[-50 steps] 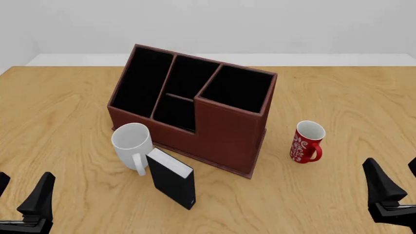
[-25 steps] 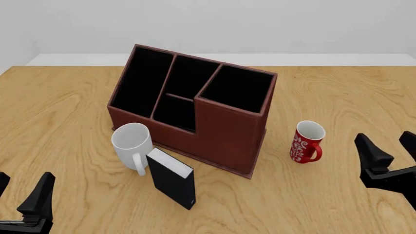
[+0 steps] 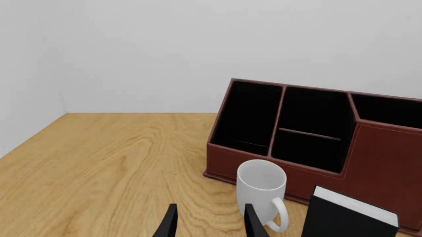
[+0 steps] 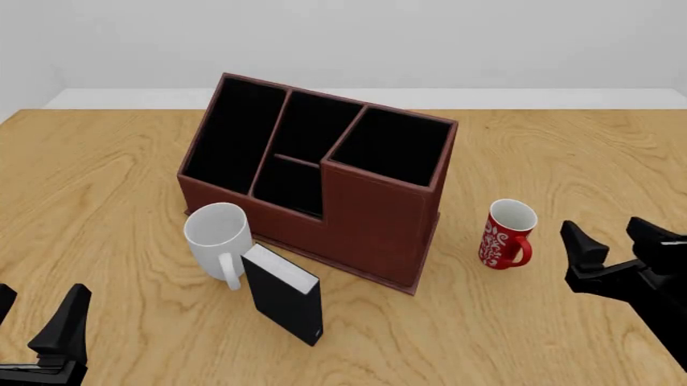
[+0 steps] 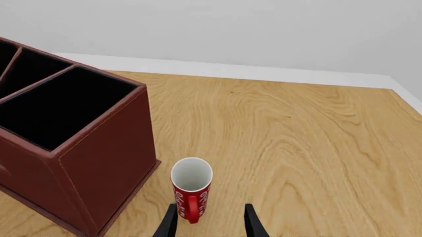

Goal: Pick up the red mug and place it to the right of the caddy.

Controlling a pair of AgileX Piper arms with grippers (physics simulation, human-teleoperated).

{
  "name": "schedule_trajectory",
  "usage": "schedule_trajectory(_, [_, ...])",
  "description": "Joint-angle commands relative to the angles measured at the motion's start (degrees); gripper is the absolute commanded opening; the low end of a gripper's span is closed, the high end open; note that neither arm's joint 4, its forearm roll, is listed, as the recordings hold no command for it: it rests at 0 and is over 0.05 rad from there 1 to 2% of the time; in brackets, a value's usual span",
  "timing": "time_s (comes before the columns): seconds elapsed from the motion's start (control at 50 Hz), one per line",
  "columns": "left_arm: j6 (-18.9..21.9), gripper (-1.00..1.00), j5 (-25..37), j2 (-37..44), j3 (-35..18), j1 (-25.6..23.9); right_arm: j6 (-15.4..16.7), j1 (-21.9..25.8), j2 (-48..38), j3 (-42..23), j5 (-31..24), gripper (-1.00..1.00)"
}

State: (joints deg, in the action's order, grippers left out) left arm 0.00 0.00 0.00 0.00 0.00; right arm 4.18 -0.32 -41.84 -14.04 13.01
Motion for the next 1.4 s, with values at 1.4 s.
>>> schedule_trajectory(1.4, [0.0, 1.0, 0.0, 0.0, 0.0, 0.0, 0.6, 4.0, -40.5, -1.8, 26.0, 1.0])
